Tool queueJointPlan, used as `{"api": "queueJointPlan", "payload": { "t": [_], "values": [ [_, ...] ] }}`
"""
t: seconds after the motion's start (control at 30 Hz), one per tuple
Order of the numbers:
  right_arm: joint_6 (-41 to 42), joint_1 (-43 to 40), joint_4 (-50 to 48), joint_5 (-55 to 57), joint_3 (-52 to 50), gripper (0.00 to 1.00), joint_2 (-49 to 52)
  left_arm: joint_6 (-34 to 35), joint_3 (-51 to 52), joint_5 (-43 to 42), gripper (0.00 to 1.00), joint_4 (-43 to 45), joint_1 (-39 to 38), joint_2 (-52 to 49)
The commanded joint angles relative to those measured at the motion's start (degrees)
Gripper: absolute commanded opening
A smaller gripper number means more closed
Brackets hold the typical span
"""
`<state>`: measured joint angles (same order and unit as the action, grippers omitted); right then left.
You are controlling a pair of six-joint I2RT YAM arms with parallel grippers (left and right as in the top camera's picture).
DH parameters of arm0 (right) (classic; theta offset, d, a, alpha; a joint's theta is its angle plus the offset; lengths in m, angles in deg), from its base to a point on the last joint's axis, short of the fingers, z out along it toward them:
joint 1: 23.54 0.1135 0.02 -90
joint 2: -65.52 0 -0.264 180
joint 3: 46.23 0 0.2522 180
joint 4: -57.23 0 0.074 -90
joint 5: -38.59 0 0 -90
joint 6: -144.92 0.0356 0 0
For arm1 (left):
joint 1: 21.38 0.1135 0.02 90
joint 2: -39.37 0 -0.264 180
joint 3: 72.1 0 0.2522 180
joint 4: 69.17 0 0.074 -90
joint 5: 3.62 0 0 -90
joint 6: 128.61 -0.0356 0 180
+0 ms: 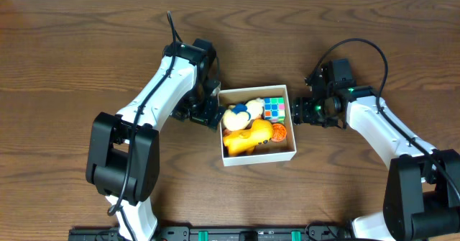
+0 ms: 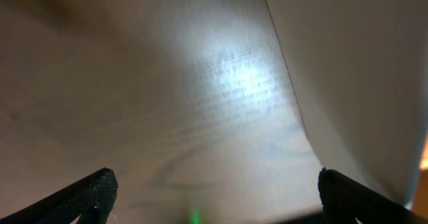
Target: Pack container
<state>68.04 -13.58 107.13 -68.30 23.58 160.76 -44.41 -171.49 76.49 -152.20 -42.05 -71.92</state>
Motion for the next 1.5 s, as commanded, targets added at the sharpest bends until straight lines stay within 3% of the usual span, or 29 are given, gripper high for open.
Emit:
{"api": "queueJointPlan", "payload": {
  "t": [0.0,0.4,0.67,0.87,0.97,1.17,1.33,1.47],
  "values": [
    [0.3,0.2,1.4,-1.8,-0.1,0.73,0.3,0.5,0.1,0.3,0.98,2.3,-0.1,1.5],
    [0.3,0.2,2.2,-2.4,-0.1,0.73,0.3,0.5,0.1,0.6,0.98,5.1,-0.1,1.6],
    [0.6,-1.8,5.0,7.5,3.8,0.74,-0.4,0.6,-0.7,11.0,0.98,6.0,0.8,5.6],
    [0.6,-6.7,15.7,24.5,18.7,0.80,-2.5,1.5,-1.3,11.5,0.98,12.0,6.4,13.8],
    [0.5,-8.4,16.4,27.9,23.7,0.99,-3.1,1.5,-1.3,11.5,0.98,16.5,9.9,18.3],
    [-0.3,-9.6,6.8,31.7,25.0,0.99,-3.3,1.4,-1.3,12.1,0.98,26.4,16.5,21.1],
    [-7.2,-9.6,7.1,31.3,25.1,0.99,-4.8,0.3,-1.3,12.2,0.98,26.0,19.9,21.5],
    [-6.0,-9.6,10.1,31.1,25.0,0.99,-8.8,6.2,-1.2,12.1,0.98,21.7,22.0,24.9]
  ]
}}
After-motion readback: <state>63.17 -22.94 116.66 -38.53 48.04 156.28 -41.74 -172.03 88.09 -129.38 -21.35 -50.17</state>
